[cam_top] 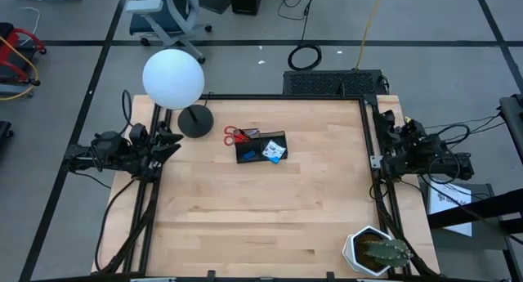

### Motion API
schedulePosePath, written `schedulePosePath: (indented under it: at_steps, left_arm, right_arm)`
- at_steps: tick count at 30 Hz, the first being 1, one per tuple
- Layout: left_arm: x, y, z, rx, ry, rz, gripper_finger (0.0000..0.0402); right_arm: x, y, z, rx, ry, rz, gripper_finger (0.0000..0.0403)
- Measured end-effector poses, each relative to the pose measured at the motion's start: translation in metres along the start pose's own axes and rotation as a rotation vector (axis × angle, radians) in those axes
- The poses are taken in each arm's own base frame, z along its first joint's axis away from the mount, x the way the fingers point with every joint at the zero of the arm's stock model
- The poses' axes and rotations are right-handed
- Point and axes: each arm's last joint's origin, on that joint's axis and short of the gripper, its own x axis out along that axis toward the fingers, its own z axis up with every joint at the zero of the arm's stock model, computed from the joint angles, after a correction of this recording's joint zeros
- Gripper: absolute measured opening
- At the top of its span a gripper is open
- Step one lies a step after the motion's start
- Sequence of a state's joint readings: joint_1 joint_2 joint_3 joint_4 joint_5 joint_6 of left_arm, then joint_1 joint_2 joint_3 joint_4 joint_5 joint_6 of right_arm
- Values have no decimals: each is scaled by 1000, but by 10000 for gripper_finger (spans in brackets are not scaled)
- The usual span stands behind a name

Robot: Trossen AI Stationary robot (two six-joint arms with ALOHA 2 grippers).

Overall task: Pick and place office supplies into organizer
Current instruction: Return to Home Position

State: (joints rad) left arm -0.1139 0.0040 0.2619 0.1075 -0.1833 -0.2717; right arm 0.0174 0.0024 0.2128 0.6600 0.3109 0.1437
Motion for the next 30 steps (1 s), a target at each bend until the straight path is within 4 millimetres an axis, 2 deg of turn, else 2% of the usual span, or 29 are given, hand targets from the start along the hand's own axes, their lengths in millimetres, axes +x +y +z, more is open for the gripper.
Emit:
schedulePosePath:
  at_steps: [7, 12, 15, 19, 26, 30]
  left_arm:
    - [0, 3, -7, -11, 65, 42, 173]
    - [0, 3, -7, -4, 68, 60, 172]
    - [0, 5, -11, -3, 76, 105, 173]
    - [1, 10, -26, -59, 91, 127, 173]
    - [1, 16, -55, -67, -40, 13, 173]
    - [1, 19, -64, -101, 17, 58, 173]
  right_arm:
    - [-4, -3, -15, 48, 70, -15, 203]
    - [-13, -8, -28, 74, 21, -6, 203]
    - [-15, -8, -21, 110, -87, 13, 205]
    - [-15, -9, -25, 109, -50, -4, 203]
    - [-15, -9, -26, 121, -50, -18, 205]
    - [-15, -9, -25, 122, -51, -18, 204]
